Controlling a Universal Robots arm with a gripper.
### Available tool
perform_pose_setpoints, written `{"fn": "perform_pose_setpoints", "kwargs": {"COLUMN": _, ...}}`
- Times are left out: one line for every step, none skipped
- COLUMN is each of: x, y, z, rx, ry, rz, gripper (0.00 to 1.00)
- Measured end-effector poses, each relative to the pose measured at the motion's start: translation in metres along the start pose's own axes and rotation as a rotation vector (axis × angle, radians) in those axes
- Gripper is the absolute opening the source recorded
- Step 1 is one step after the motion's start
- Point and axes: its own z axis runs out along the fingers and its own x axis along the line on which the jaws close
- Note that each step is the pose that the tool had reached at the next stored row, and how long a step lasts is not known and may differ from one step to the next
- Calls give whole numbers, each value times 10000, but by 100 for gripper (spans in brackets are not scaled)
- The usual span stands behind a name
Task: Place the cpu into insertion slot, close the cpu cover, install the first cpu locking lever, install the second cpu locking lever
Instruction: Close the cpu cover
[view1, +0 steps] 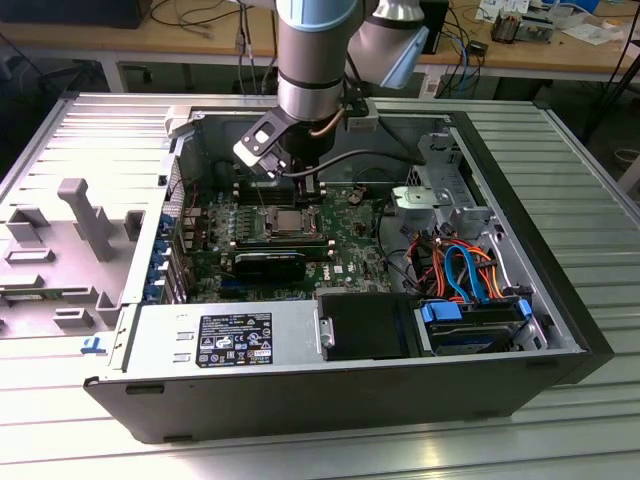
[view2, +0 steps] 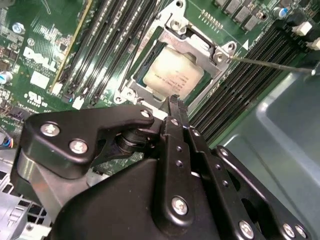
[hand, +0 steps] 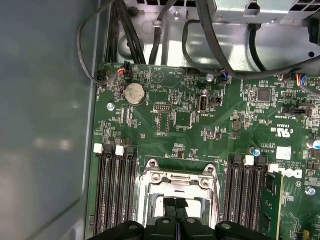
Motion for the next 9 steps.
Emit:
{"fn": "perform_pose_setpoints", "kwargs": {"x": 2, "y": -28, "z": 13, "rx": 0, "ry": 0, "rz": 0, "gripper": 11}}
{"fn": "perform_pose_setpoints", "kwargs": {"x": 3, "y": -47, "z": 26, "rx": 0, "ry": 1, "rz": 1, "gripper": 11}}
{"fn": "perform_pose_setpoints", "kwargs": {"x": 3, "y": -52, "z": 33, "rx": -1, "ry": 0, "rz": 1, "gripper": 11}}
{"fn": "perform_pose_setpoints", "kwargs": {"x": 3, "y": -55, "z": 40, "rx": 0, "ry": 0, "rz": 0, "gripper": 11}}
{"fn": "perform_pose_setpoints", "kwargs": {"x": 2, "y": -57, "z": 49, "rx": -1, "ry": 0, "rz": -2, "gripper": 11}}
{"fn": "perform_pose_setpoints", "kwargs": {"x": 2, "y": -60, "z": 58, "rx": 0, "ry": 0, "rz": -1, "gripper": 11}}
{"fn": "perform_pose_setpoints", "kwargs": {"x": 2, "y": -62, "z": 65, "rx": 0, "ry": 0, "rz": 0, "gripper": 11}}
{"fn": "perform_pose_setpoints", "kwargs": {"x": 2, "y": -62, "z": 70, "rx": 0, "ry": 0, "rz": 0, "gripper": 11}}
{"fn": "perform_pose_setpoints", "kwargs": {"x": 2, "y": -64, "z": 78, "rx": 0, "ry": 0, "rz": 0, "gripper": 11}}
